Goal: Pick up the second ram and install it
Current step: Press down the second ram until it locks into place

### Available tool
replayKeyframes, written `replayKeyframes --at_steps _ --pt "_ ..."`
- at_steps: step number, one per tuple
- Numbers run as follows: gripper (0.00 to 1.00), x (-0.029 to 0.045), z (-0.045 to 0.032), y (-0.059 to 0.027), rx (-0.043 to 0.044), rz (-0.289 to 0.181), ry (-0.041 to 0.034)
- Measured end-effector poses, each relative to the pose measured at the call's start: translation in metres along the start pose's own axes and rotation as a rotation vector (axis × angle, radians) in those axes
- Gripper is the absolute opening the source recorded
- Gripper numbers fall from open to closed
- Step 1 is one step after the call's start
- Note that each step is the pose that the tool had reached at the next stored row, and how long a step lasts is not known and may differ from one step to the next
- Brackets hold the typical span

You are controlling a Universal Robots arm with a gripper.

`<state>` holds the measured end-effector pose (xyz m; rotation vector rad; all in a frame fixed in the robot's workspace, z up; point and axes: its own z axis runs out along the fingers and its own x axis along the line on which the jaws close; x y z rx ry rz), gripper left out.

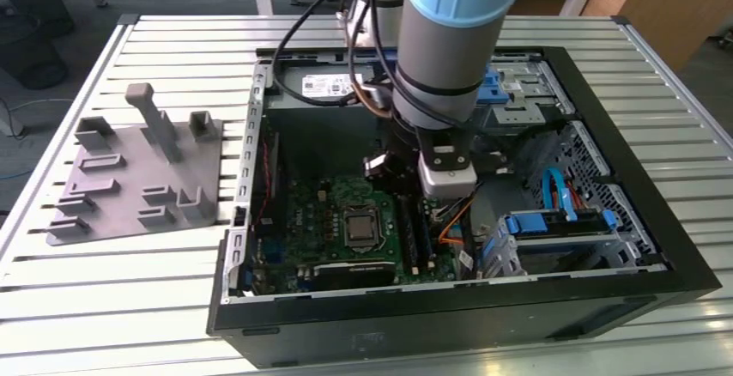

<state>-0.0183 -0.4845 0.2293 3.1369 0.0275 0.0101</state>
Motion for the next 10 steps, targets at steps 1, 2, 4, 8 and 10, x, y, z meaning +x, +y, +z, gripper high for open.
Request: replayKeyframes --at_steps 1,2,4,8,10 --pt "0.1 0.0 0.0001 0.0036 -0.0008 0.0 0.0" --pt "0.1 -0.0001 0.0 0.0071 -0.002 0.0 -0.0001" --pt "0.1 -0.0002 0.0001 0.0129 -0.0047 0.0 0.0" --pt "0.1 -0.0004 0.0002 0.0235 -0.0124 0.0 -0.0002" --pt "0.1 -0.0005 0.0003 0.0273 -0.0158 0.0 -0.0003"
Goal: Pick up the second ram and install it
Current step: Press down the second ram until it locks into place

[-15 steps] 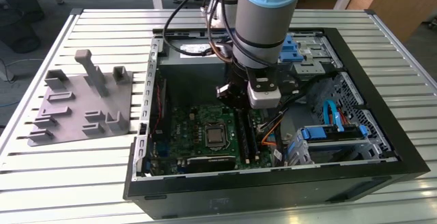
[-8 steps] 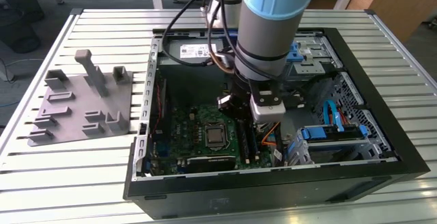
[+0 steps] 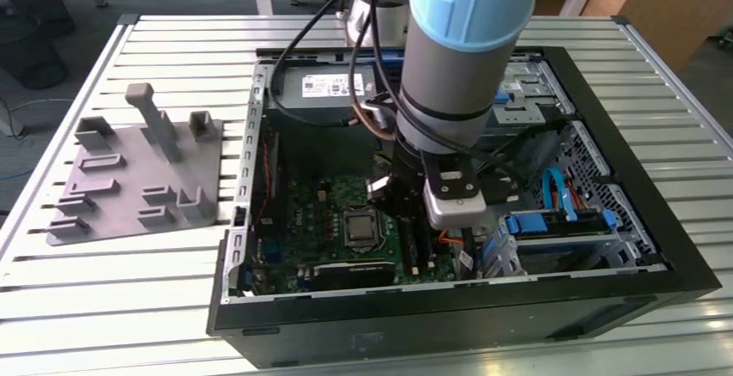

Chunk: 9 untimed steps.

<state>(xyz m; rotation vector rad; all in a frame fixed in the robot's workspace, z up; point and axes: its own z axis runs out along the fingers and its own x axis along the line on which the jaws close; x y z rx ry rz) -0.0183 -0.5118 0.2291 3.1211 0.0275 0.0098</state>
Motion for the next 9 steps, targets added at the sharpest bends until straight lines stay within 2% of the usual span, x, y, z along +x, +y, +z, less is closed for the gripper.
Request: replayKeyframes --at_steps 9 --pt "0.1 -0.0002 0.0034 0.0079 -0.0088 0.0 -0.0002"
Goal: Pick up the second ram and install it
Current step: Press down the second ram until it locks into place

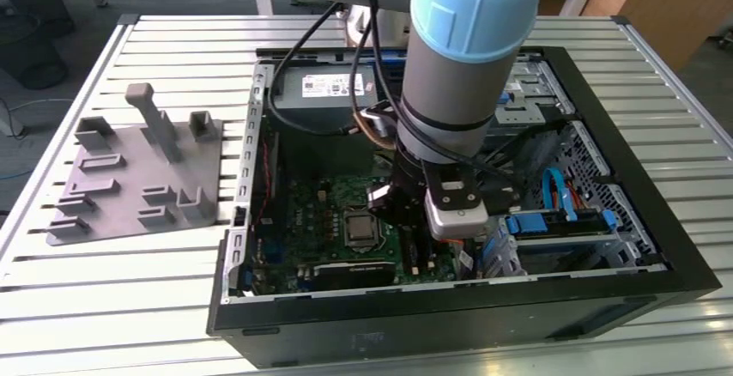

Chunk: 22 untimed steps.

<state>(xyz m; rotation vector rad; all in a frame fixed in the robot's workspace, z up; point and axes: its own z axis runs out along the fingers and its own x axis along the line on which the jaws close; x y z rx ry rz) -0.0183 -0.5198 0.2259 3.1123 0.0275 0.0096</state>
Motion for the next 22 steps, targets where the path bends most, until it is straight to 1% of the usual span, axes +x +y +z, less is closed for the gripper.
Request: replayKeyframes --at_steps 14,22 --pt "0.1 -0.0002 0.0049 0.007 -0.0084 0.0 -0.0004" --pt "0.1 -0.0002 0.0058 0.0097 -0.008 0.0 -0.0002"
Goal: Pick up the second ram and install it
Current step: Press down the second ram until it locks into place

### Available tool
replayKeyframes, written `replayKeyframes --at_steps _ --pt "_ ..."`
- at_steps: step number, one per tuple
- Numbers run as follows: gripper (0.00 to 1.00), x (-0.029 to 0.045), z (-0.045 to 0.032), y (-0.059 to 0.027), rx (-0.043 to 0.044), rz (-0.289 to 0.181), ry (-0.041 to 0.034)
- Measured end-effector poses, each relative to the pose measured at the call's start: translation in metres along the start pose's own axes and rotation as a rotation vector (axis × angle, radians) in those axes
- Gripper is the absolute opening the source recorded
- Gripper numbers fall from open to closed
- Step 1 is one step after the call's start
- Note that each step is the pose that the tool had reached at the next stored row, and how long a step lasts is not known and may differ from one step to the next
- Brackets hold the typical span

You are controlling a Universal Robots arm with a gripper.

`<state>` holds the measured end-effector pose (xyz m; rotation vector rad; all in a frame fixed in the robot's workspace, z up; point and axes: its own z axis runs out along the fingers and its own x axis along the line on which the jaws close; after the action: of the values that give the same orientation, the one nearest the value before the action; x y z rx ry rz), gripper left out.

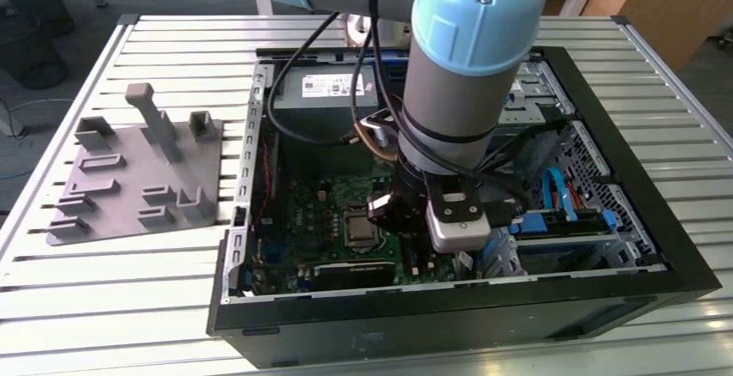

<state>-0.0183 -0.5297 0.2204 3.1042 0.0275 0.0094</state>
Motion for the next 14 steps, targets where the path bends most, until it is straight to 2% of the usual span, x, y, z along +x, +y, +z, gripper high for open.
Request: replayKeyframes --at_steps 5,8,14 --pt "0.1 0.0 -0.0003 0.0009 -0.0001 0.0 0.0" --pt "0.1 0.0 -0.0029 0.0009 0.0014 0.0 0.0004" --pt "0.1 0.0001 -0.0194 0.0016 0.0 0.0 0.0"
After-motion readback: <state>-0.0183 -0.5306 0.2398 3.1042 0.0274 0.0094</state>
